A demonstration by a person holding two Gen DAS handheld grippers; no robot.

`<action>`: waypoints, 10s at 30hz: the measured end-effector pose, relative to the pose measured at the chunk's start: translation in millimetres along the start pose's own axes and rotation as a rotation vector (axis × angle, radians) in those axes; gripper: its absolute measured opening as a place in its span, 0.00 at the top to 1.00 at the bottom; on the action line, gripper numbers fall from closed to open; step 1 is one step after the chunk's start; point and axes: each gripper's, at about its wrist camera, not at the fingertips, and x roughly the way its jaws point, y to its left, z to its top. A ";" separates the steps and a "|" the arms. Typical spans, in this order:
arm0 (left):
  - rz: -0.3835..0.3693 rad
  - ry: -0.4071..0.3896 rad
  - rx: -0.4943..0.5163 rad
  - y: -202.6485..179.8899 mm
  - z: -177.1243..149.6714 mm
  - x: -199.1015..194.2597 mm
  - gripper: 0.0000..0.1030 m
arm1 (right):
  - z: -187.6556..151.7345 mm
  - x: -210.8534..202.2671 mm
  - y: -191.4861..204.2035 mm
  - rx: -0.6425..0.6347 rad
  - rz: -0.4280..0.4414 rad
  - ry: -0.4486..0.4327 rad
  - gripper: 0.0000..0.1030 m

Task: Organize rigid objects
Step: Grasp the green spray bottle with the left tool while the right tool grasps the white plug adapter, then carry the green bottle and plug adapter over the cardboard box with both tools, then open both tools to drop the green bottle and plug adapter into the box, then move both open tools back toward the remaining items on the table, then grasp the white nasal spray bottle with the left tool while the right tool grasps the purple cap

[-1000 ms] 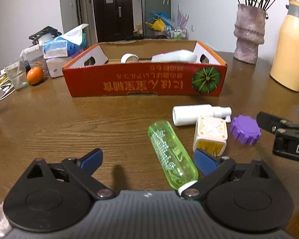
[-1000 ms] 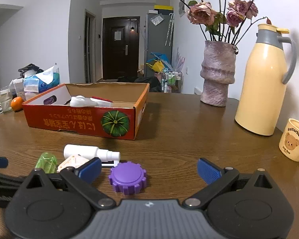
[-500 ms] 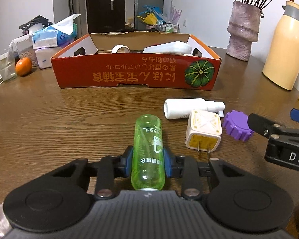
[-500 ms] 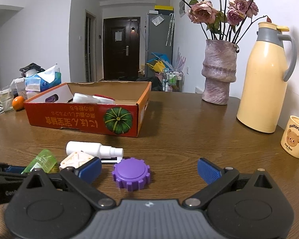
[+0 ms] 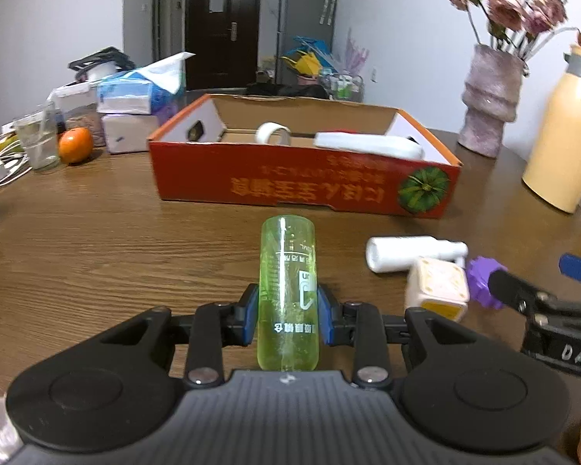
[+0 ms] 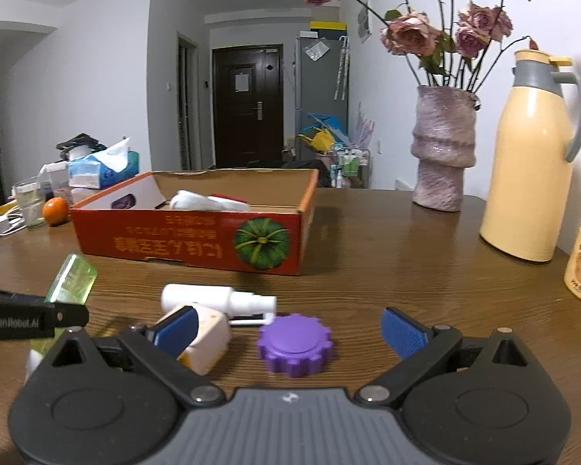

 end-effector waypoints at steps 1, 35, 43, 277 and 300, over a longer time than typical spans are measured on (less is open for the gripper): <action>0.003 -0.002 -0.006 4.0 0.8 -0.4 0.69 | -0.2 0.9 3.3 -0.002 0.007 0.003 0.03; 0.026 -0.034 -0.042 47.9 6.4 -9.5 0.69 | -0.6 48.8 61.5 -0.002 0.048 0.169 0.63; 0.012 -0.050 -0.046 47.6 12.8 -16.8 0.69 | 3.6 33.6 64.1 0.012 0.082 0.122 0.63; 0.034 0.030 0.009 -51.9 24.6 39.9 0.00 | 13.2 43.9 -36.5 -0.012 -0.018 0.097 0.48; 0.111 0.016 0.042 -139.2 31.8 72.2 0.00 | 16.0 41.9 -105.4 0.001 -0.070 0.065 0.48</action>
